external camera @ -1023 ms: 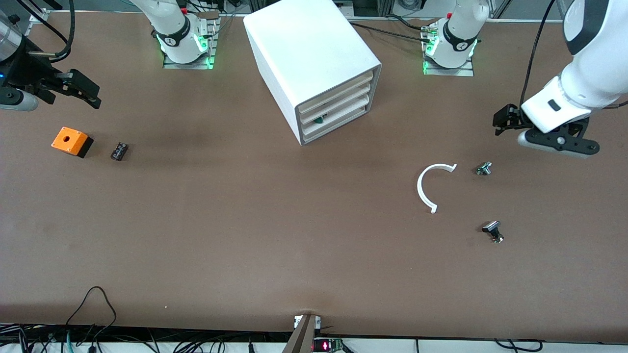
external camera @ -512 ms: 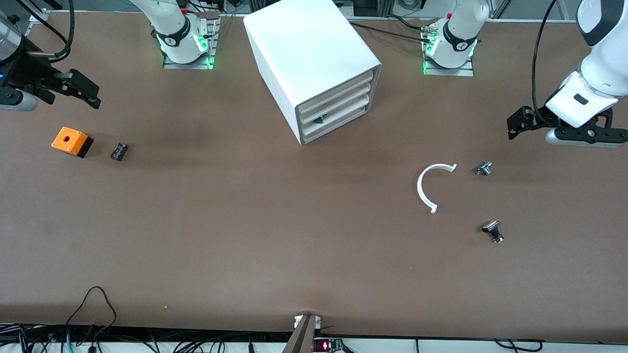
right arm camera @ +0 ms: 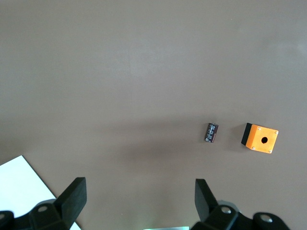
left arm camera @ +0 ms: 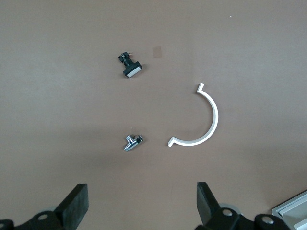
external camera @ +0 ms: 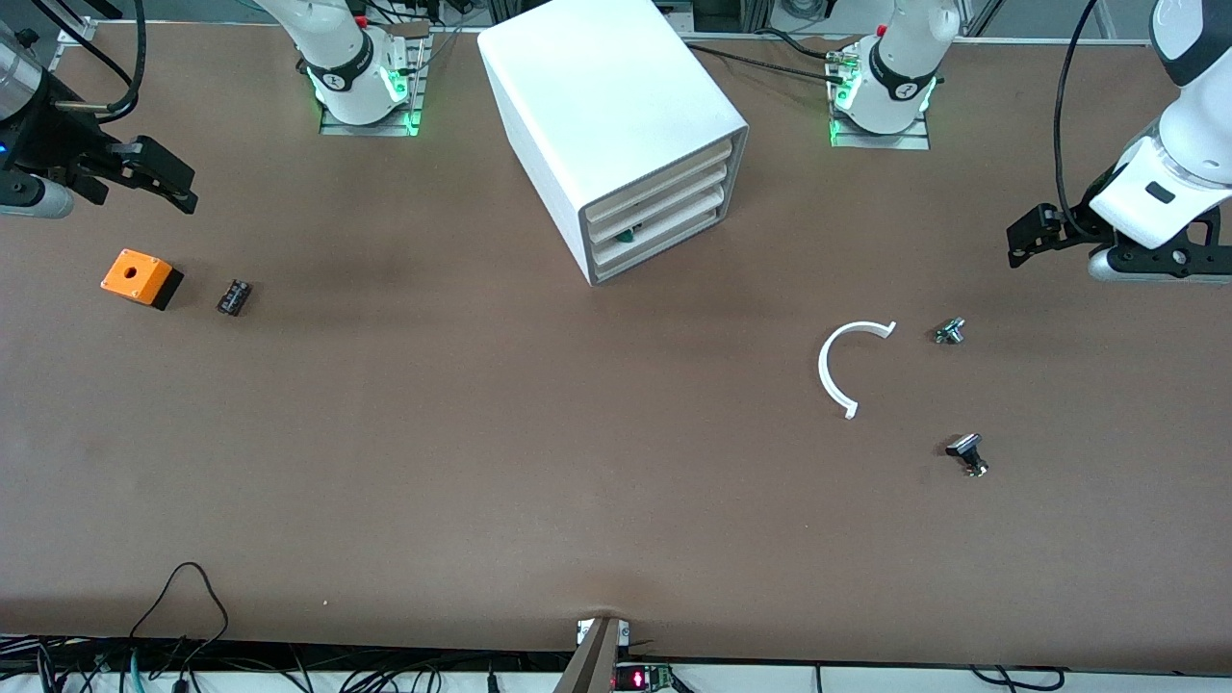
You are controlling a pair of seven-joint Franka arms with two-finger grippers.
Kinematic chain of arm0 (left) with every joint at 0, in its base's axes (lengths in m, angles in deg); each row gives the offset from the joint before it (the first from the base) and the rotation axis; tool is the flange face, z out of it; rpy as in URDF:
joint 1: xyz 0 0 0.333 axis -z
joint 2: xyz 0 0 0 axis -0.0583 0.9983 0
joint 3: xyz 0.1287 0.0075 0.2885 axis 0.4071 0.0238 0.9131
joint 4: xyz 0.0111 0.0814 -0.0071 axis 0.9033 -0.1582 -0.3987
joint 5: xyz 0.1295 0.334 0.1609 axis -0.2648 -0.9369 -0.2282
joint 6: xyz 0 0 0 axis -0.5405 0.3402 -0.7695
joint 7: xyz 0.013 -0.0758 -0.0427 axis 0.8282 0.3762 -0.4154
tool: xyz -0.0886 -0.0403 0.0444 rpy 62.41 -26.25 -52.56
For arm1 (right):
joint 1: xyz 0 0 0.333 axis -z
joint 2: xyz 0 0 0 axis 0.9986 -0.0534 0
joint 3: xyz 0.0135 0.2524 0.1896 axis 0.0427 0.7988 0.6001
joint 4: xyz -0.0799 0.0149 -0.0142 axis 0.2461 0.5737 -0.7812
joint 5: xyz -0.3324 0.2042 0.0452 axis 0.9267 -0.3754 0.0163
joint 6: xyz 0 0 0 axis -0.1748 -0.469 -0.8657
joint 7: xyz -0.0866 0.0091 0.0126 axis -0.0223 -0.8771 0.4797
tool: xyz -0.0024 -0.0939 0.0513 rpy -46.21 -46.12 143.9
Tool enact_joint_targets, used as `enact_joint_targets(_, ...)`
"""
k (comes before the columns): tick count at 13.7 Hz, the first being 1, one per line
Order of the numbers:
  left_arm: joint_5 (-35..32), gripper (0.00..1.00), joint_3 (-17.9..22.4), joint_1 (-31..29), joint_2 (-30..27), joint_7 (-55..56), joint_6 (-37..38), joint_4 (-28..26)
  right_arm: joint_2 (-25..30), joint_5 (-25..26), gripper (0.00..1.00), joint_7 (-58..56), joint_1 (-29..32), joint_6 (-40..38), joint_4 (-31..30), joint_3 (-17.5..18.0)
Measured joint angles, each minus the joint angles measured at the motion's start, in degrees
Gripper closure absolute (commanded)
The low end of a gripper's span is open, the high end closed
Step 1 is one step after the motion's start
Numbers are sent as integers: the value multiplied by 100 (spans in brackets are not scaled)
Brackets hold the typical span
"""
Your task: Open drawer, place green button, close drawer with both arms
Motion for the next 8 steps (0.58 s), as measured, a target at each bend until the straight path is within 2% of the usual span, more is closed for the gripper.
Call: enact_joint_targets(8, 0, 1, -26, 10, 5, 1, 138, 54, 0, 0, 0, -18, 0, 2, 0, 0)
